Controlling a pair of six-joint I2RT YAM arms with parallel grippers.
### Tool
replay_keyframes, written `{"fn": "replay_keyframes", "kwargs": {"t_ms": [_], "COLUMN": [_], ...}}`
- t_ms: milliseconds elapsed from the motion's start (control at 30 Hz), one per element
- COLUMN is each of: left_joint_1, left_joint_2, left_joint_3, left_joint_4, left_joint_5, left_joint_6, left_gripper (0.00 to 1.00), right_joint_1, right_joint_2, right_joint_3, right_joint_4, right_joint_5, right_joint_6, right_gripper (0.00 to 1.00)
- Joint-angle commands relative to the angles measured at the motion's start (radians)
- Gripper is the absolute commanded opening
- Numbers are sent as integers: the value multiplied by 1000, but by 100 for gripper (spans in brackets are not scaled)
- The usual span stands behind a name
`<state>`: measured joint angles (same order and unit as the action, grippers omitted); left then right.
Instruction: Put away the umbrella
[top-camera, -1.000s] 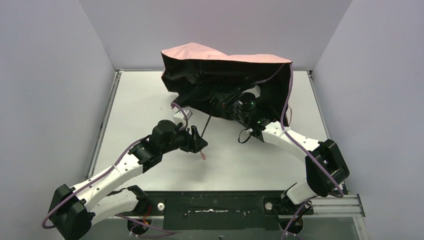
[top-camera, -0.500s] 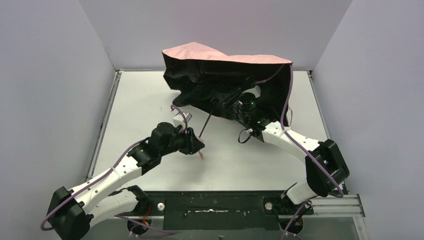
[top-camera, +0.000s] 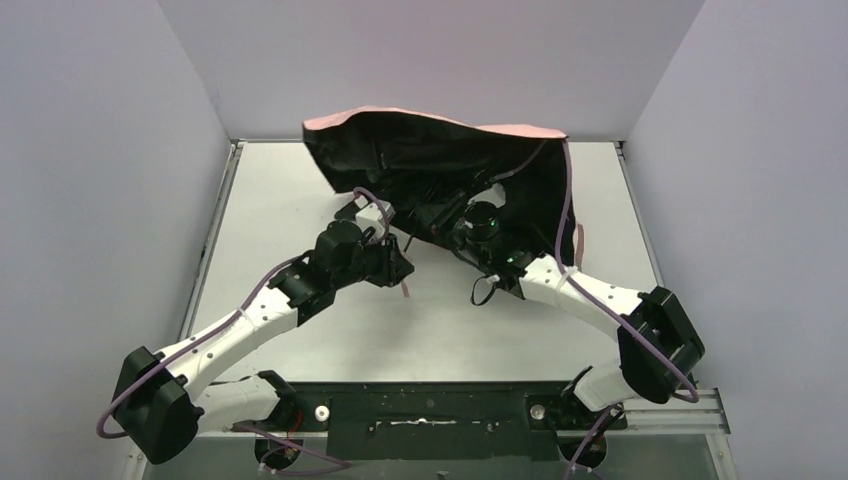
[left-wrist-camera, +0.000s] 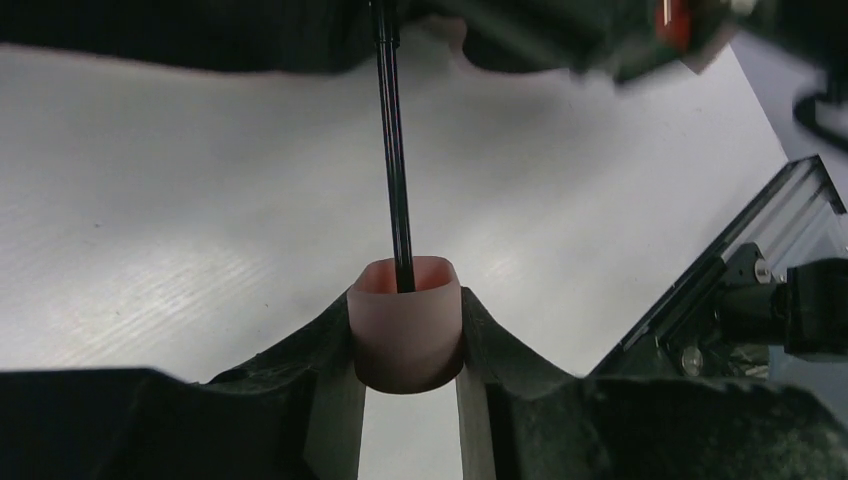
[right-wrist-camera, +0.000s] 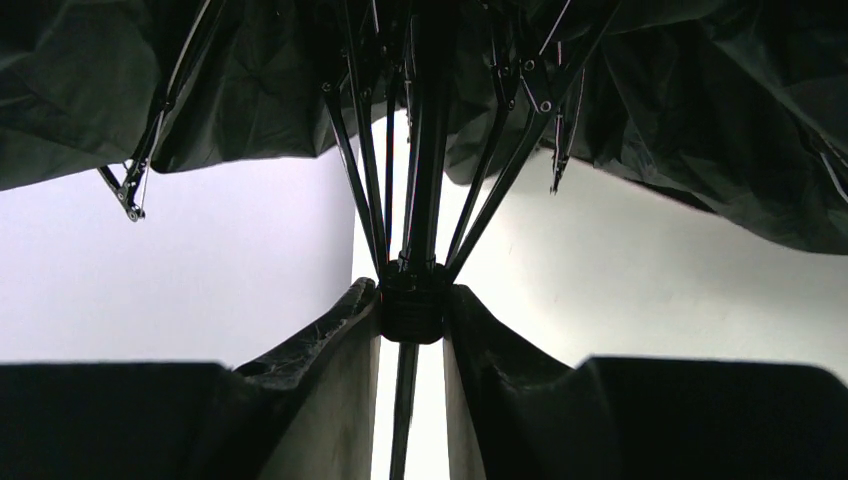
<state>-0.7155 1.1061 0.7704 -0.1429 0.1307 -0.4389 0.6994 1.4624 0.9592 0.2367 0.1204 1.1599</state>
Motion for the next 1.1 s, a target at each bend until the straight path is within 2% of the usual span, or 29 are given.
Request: {"fn": "replay_keyframes", "kwargs": {"t_ms": [0, 167, 500, 667, 800, 867, 1067], "left_joint_1": [27, 42, 44, 48, 46, 34, -76], "left_joint_2": [59, 100, 64, 46, 36, 31, -36], "left_joint_3": [141, 161, 107, 99, 171, 253, 463], "left_joint_4": [128, 170, 144, 77, -4, -115, -421], "left_joint_5": [-9, -5, -17, -18, -28, -96, -439], "left_joint_6": [72, 80, 81, 87, 101, 98, 96], "left_gripper": [0, 0, 0, 0, 0, 0, 0], "right_joint_1": [136, 177, 144, 145, 157, 171, 217], "right_joint_2": [-54, -72, -78, -89, -82, -81, -97], "right_joint_3": [-52, -96, -73, -56, 17, 68, 195], "right_joint_4": [10, 6, 41, 64, 72, 57, -21], "right_joint_5": [-100, -93, -43, -39, -67, -67, -70], "right_joint_6": [-1, 34, 0, -43, -72, -91, -115], "right_gripper": [0, 0, 0, 0, 0, 0, 0]}}
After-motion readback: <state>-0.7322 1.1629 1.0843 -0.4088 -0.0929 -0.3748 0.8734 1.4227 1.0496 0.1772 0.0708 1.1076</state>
